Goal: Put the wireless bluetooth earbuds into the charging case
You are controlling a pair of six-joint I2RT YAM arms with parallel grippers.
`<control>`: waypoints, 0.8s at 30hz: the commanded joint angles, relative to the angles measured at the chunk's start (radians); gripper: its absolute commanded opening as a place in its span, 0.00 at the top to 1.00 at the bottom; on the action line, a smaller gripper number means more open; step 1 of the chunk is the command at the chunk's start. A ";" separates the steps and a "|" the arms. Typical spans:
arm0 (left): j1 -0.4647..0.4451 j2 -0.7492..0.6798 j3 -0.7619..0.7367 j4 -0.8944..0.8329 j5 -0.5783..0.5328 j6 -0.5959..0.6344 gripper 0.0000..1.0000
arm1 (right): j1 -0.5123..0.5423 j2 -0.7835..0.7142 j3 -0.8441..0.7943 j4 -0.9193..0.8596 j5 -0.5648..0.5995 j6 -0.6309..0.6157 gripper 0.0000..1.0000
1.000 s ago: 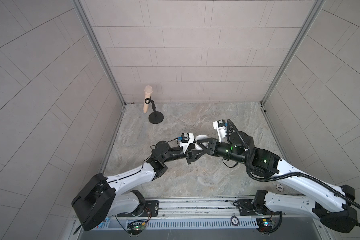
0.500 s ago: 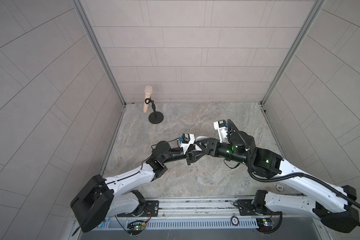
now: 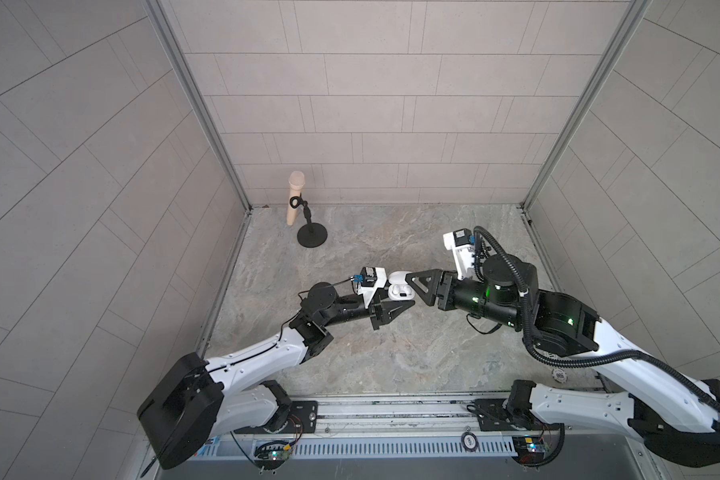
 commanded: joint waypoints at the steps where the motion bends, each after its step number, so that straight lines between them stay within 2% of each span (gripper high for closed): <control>1: 0.003 -0.029 -0.015 0.014 0.021 0.011 0.92 | -0.036 0.032 0.073 -0.108 0.018 -0.081 0.42; 6: -0.002 -0.037 -0.023 0.015 0.032 0.005 0.92 | -0.111 0.114 0.138 -0.140 -0.064 -0.109 0.43; 10: -0.007 -0.036 -0.025 0.019 0.037 0.002 0.92 | -0.117 0.212 0.248 -0.244 -0.110 -0.151 0.44; 14: -0.007 -0.037 -0.026 0.022 0.036 0.005 0.92 | -0.110 0.239 0.230 -0.265 -0.154 -0.140 0.45; 24: -0.006 -0.032 -0.015 0.004 0.038 0.018 0.92 | -0.025 0.198 0.173 -0.337 -0.112 -0.087 0.50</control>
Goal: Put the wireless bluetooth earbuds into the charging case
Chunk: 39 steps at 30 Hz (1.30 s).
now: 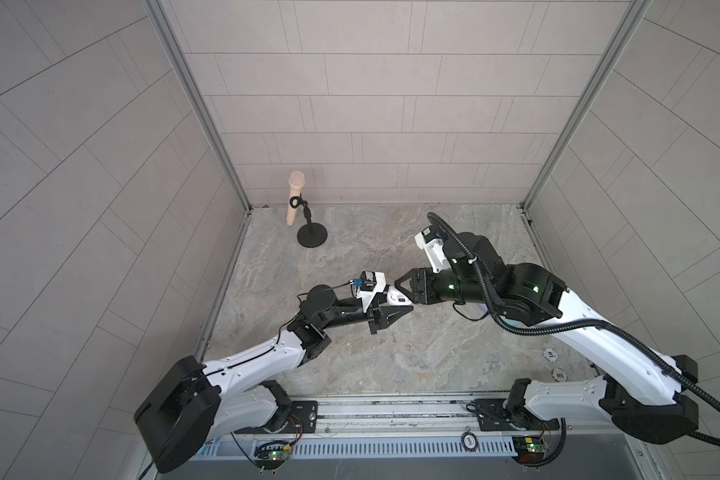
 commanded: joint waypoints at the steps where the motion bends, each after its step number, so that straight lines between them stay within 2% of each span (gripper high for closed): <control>1: -0.006 -0.016 0.007 0.029 0.013 0.014 0.92 | 0.020 -0.026 -0.021 -0.067 0.021 0.027 0.51; 8: -0.007 -0.017 0.012 0.020 0.013 0.018 0.92 | 0.029 -0.011 -0.043 -0.088 0.008 0.042 0.51; 11: -0.007 -0.021 0.013 -0.014 0.011 0.035 0.92 | 0.027 -0.004 -0.016 -0.087 0.024 0.058 0.41; 14: -0.009 -0.029 0.017 -0.063 0.003 0.064 0.92 | 0.023 0.024 0.016 -0.115 0.022 0.076 0.22; 19: -0.014 -0.039 0.023 -0.102 -0.007 0.094 0.92 | 0.024 0.051 0.005 -0.105 0.003 0.120 0.17; 29: -0.017 -0.045 0.021 -0.109 -0.007 0.097 0.92 | 0.025 0.088 -0.001 -0.095 -0.009 0.147 0.18; 39: -0.019 -0.048 0.021 -0.115 -0.010 0.100 0.91 | 0.026 0.089 -0.010 -0.089 -0.022 0.157 0.45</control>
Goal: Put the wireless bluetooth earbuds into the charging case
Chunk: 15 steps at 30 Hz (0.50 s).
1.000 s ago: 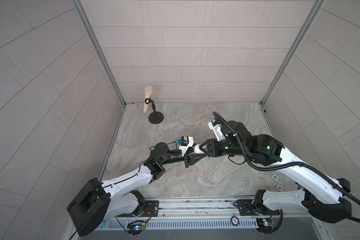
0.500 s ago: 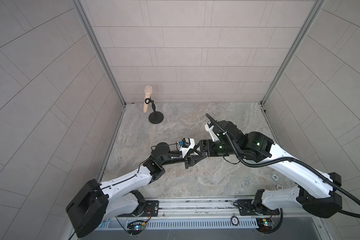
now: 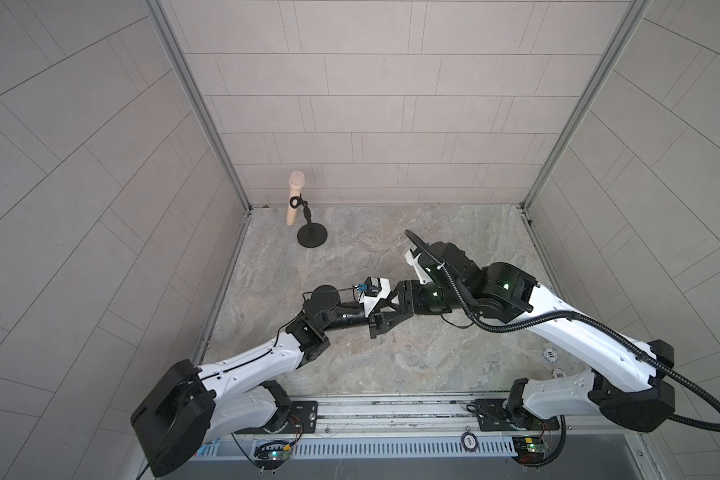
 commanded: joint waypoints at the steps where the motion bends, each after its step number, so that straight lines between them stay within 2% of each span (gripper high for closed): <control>1: -0.004 -0.021 0.022 0.017 -0.002 0.013 0.91 | 0.004 -0.007 -0.007 -0.003 0.006 0.018 0.47; 5: -0.004 -0.017 0.031 -0.004 -0.002 0.020 0.87 | 0.005 -0.019 -0.016 0.005 0.013 0.021 0.52; 6: -0.004 -0.016 0.032 -0.008 -0.001 0.021 0.82 | 0.002 -0.022 -0.017 0.003 0.016 0.018 0.54; 13: -0.005 -0.033 0.013 -0.034 -0.049 0.021 0.13 | -0.056 -0.084 -0.093 -0.014 0.044 -0.013 0.58; 15: -0.004 -0.047 0.001 -0.048 -0.075 0.019 0.00 | -0.088 -0.110 -0.135 -0.017 0.049 -0.033 0.58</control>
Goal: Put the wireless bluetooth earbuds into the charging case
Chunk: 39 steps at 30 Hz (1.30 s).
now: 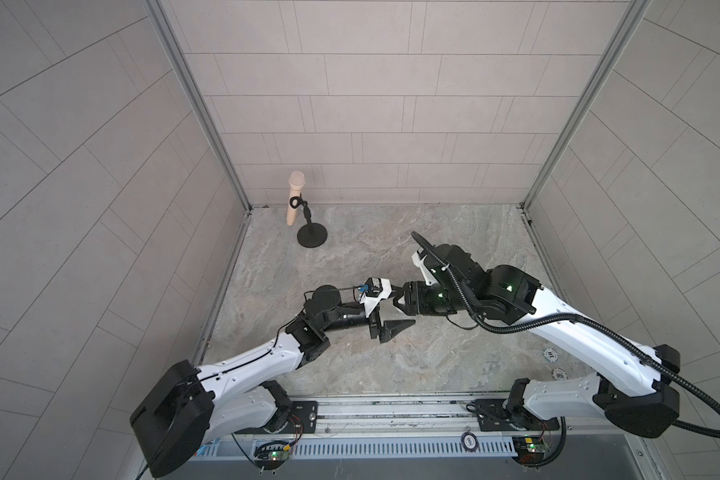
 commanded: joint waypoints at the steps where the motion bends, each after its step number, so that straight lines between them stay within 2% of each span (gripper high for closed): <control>1: -0.004 -0.046 -0.010 -0.023 -0.048 0.013 0.00 | -0.048 -0.061 -0.056 -0.019 0.037 -0.030 0.59; 6: -0.004 -0.105 -0.053 -0.106 -0.140 0.015 0.00 | -0.163 -0.117 -0.180 -0.006 0.047 -0.104 0.59; 12: -0.003 -0.172 -0.087 -0.244 -0.315 -0.016 0.00 | -0.293 -0.152 -0.329 0.067 0.065 -0.199 0.59; 23: -0.003 -0.236 -0.131 -0.362 -0.509 -0.062 0.00 | -0.471 -0.032 -0.553 0.196 0.165 -0.318 0.59; 27: -0.003 -0.234 -0.131 -0.379 -0.571 -0.073 0.00 | -0.483 0.013 -0.638 0.288 0.173 -0.325 0.59; 32: 0.003 -0.231 -0.118 -0.440 -0.735 -0.090 0.00 | -0.486 0.051 -0.722 0.391 0.195 -0.331 0.57; 35: 0.014 -0.247 -0.118 -0.456 -0.783 -0.086 0.00 | -0.490 0.081 -0.759 0.435 0.194 -0.332 0.51; 39: 0.038 -0.278 -0.130 -0.486 -0.849 -0.080 0.00 | -0.490 0.088 -0.771 0.450 0.198 -0.344 0.32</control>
